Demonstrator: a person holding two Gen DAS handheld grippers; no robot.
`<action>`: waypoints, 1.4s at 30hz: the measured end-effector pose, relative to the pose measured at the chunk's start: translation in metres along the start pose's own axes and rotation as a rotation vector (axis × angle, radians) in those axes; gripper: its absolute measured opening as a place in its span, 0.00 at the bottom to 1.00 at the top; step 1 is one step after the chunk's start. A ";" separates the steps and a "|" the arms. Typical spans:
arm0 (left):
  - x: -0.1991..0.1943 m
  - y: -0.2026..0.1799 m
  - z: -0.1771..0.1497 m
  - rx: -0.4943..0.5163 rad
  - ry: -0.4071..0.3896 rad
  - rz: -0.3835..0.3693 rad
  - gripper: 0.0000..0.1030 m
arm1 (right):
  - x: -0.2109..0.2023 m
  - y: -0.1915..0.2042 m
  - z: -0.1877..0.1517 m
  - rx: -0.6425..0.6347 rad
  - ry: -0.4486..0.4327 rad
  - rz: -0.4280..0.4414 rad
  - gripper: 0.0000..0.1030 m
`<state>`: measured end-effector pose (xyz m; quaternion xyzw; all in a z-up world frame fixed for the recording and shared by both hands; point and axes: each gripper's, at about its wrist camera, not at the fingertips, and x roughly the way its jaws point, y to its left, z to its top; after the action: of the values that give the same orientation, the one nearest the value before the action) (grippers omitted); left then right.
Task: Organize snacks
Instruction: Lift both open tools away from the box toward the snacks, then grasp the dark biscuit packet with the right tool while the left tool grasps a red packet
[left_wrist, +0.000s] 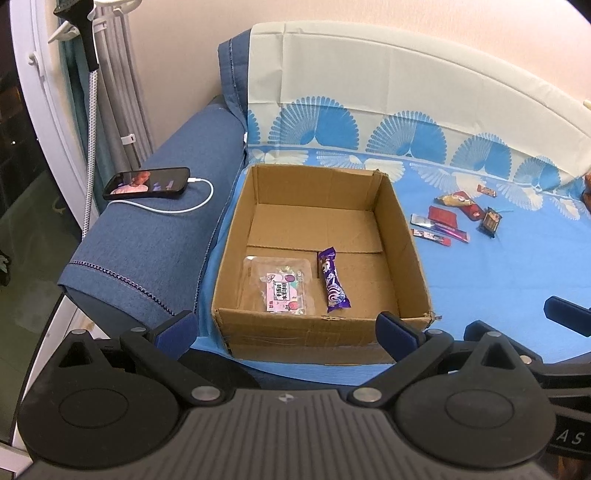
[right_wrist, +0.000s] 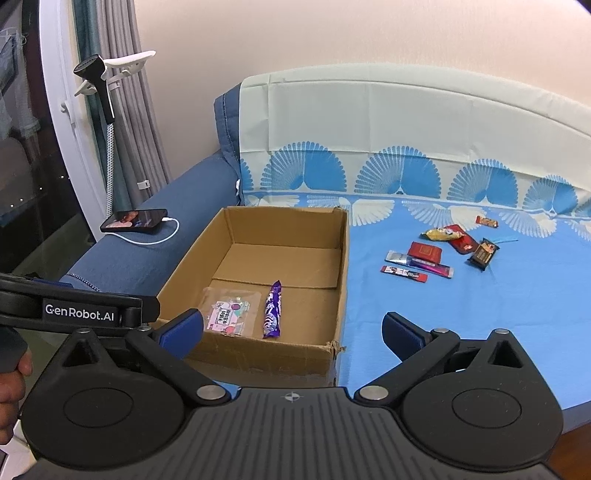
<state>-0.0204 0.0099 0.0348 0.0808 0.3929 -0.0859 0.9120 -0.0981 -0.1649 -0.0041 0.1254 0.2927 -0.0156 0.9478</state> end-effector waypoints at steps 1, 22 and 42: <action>0.001 -0.001 0.000 0.001 0.004 0.004 1.00 | 0.002 -0.001 0.000 0.002 0.003 0.004 1.00; 0.037 -0.047 0.038 0.085 0.040 0.021 1.00 | 0.038 -0.057 0.007 0.123 0.031 -0.041 1.00; 0.081 -0.126 0.088 0.174 0.062 -0.053 1.00 | 0.059 -0.147 0.008 0.262 0.032 -0.194 1.00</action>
<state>0.0685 -0.1389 0.0249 0.1520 0.4139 -0.1411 0.8864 -0.0600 -0.3064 -0.0638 0.2192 0.3140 -0.1431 0.9126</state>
